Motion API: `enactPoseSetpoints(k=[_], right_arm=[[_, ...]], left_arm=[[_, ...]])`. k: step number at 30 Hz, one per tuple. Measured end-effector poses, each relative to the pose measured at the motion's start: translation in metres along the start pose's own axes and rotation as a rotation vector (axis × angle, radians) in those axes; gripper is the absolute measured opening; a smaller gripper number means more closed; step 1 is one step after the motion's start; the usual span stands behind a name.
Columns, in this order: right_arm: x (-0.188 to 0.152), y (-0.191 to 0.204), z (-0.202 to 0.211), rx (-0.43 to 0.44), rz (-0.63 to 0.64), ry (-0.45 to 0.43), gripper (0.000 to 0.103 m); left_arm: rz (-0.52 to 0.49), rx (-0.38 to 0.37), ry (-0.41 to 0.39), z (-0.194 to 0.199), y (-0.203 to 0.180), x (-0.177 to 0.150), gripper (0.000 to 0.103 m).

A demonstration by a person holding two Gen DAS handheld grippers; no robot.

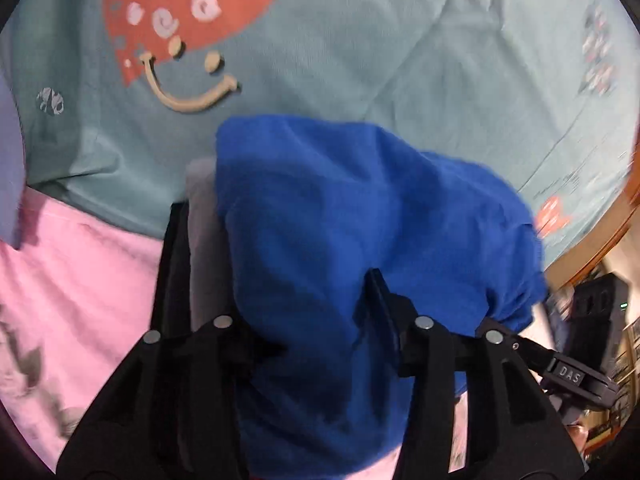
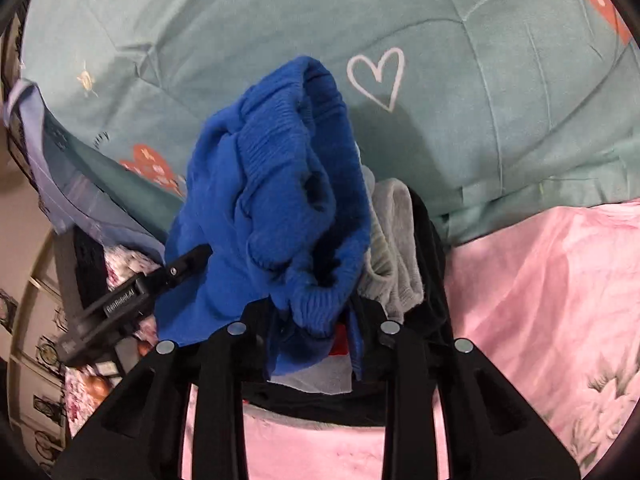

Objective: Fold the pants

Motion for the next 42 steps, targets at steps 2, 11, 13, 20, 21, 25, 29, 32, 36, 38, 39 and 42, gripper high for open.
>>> enactPoseSetpoints(k=[2,11,13,20,21,25,29,32,36,38,39,42], right_arm=[[0.001,0.001,0.003,0.029,-0.001,-0.008,0.034],[-0.005,0.051,0.115,-0.041,0.090,-0.213,0.081],[-0.023,0.070,0.133,-0.112,0.145,-0.202,0.081],[-0.159,0.106,0.173,-0.328,0.431,-0.243,0.094],[-0.186,0.109,0.175,-0.344,0.473,-0.256,0.096],[-0.249,0.093,0.185,-0.346,0.497,-0.294,0.099],[-0.293,0.081,0.184,-0.385,0.450,-0.329,0.099],[-0.305,0.066,0.183,-0.375,0.381,-0.360,0.099],[-0.309,0.048,0.182,-0.356,0.321,-0.358,0.099],[-0.311,0.042,0.179,-0.361,0.309,-0.358,0.099],[-0.312,0.040,0.177,-0.362,0.307,-0.352,0.099],[-0.314,0.037,0.171,-0.371,0.305,-0.329,0.099]], left_arm=[[0.009,-0.027,-0.004,0.003,0.001,0.001,0.061],[-0.047,0.287,-0.160,0.123,-0.009,0.006,0.096],[-0.084,0.336,-0.171,0.151,-0.019,-0.011,0.096],[-0.235,0.397,-0.254,0.232,-0.058,-0.141,0.101],[-0.243,0.413,-0.268,0.242,-0.062,-0.167,0.101],[-0.275,0.455,-0.329,0.253,-0.071,-0.238,0.101],[-0.288,0.489,-0.319,0.238,-0.070,-0.274,0.101],[-0.275,0.499,-0.316,0.226,-0.068,-0.282,0.101],[-0.315,0.546,-0.338,0.218,-0.068,-0.290,0.101],[-0.310,0.546,-0.339,0.217,-0.065,-0.291,0.101],[-0.304,0.552,-0.335,0.215,-0.062,-0.292,0.101],[-0.304,0.581,-0.332,0.212,-0.057,-0.292,0.101]])
Point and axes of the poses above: each gripper's, at about its wrist camera, not at the fingertips, and z roughly against the way its jaws point, y to its left, x to its top, the point moved 1 cm from there along -z, roughly the way its jaws point, and after that the axes turned 7 degrees about x, right-handed, at the moved point
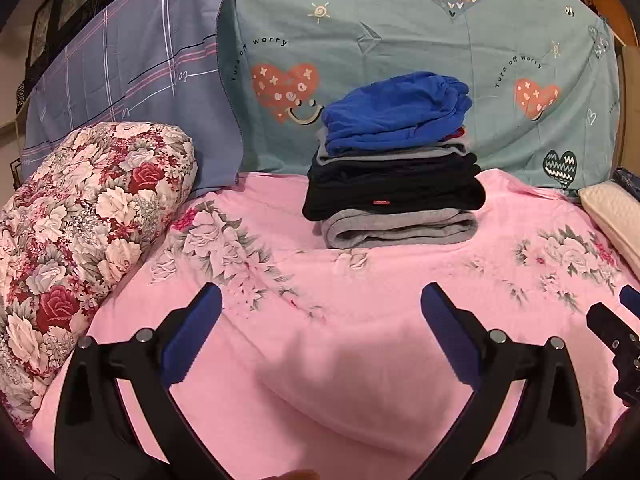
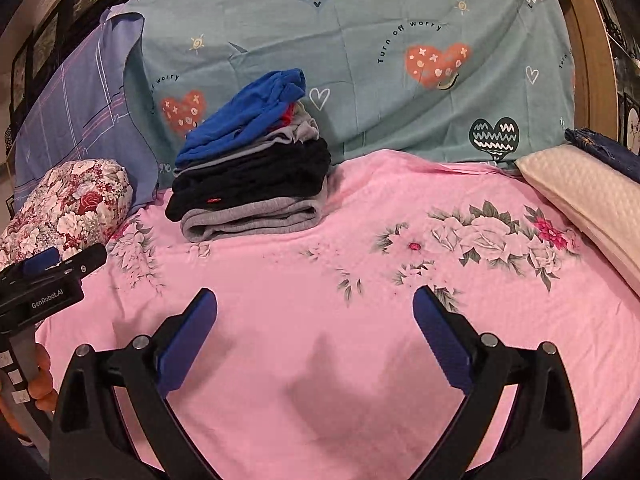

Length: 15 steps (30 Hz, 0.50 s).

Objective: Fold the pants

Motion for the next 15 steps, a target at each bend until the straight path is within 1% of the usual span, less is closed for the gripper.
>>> enactPoseSetpoints(k=[4,8,15], right_arm=[[-0.007,0.006,-0.006,0.014,0.019,0.022,0.099],[-0.012,0.019,-0.007,-0.010,0.087,0.024,0.099],[-0.014,0.031,-0.004,-0.008,0.146,0.013,0.099]], left_arm=[[-0.006,0.006,0.011,-0.003,0.000,-0.003,0.101],[-0.015,0.005,0.009,-0.002,-0.002,-0.003,0.101],[-0.021,-0.030,0.016,0.001,-0.009,-0.006,0.101]])
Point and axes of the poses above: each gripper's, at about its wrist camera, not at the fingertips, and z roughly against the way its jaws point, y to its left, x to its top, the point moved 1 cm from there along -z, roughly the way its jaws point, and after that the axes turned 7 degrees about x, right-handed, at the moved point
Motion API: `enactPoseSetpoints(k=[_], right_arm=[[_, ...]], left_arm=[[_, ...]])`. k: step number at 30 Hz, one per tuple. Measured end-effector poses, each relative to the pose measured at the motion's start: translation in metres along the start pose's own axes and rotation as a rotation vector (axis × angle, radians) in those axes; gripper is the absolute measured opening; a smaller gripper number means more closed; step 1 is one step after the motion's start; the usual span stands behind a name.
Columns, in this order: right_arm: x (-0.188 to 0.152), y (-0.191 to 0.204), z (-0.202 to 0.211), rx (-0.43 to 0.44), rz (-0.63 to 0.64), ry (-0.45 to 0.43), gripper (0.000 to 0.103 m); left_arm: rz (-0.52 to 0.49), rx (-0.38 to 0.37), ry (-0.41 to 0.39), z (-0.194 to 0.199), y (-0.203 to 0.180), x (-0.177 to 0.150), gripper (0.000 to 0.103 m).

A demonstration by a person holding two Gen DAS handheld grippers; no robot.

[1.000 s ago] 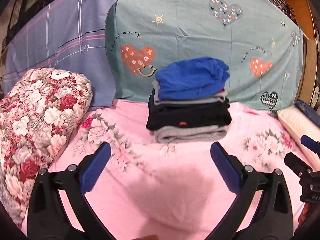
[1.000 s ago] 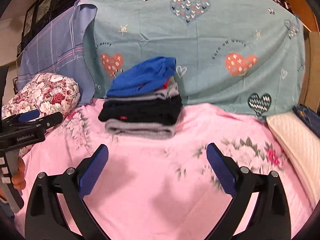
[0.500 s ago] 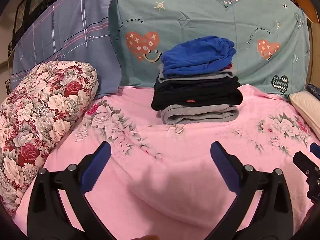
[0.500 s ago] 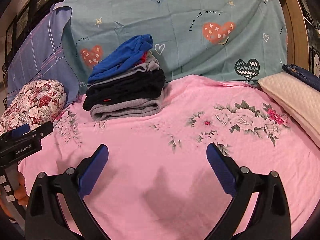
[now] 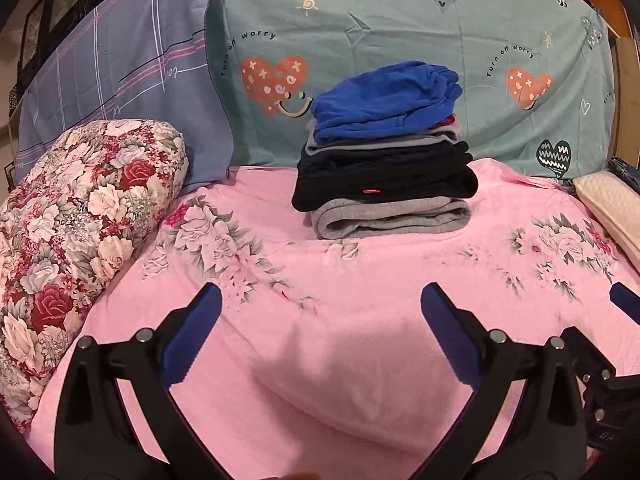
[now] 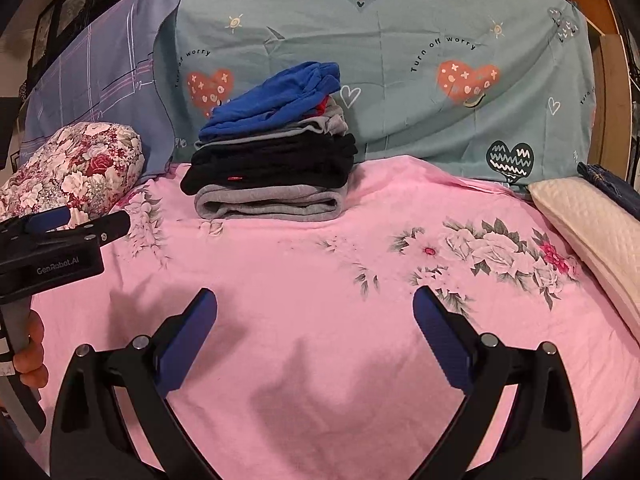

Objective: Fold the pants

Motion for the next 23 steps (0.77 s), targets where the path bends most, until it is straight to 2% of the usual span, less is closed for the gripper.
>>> enactPoseSetpoints(k=[5,9,11,14,18,23], right_arm=[[0.000,0.001,0.001,-0.005,0.009,-0.004,0.099],[-0.001,0.000,-0.001,0.004,-0.002,0.008,0.099],[-0.002,0.000,-0.003,0.009,-0.007,0.018,0.099],[-0.003,0.003,-0.003,0.001,0.006,0.021,0.099],[-0.003,0.004,-0.003,-0.034,0.029,0.014,0.099],[-0.003,-0.004,-0.005,-0.068,0.005,0.023,0.099]], left_arm=[[0.023,0.000,-0.006,0.000,0.001,-0.002,0.101],[0.080,-0.044,0.024,-0.003,0.008,-0.009,0.101],[0.083,-0.040,0.024,-0.003,0.008,-0.011,0.101],[0.052,-0.026,0.027,-0.003,0.003,-0.012,0.101],[-0.048,0.083,0.019,-0.003,-0.012,-0.013,0.101],[-0.071,0.063,0.000,0.000,-0.018,-0.014,0.101]])
Point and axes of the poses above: each gripper's, at about its wrist camera, not at the fingertips, and z roughly against the way its jaws point, y to its left, x to its top, the point moved 1 cm from there along -z, roughly the way its jaws point, and after that the axes turned 7 degrees about x, right-handed, at the moved point
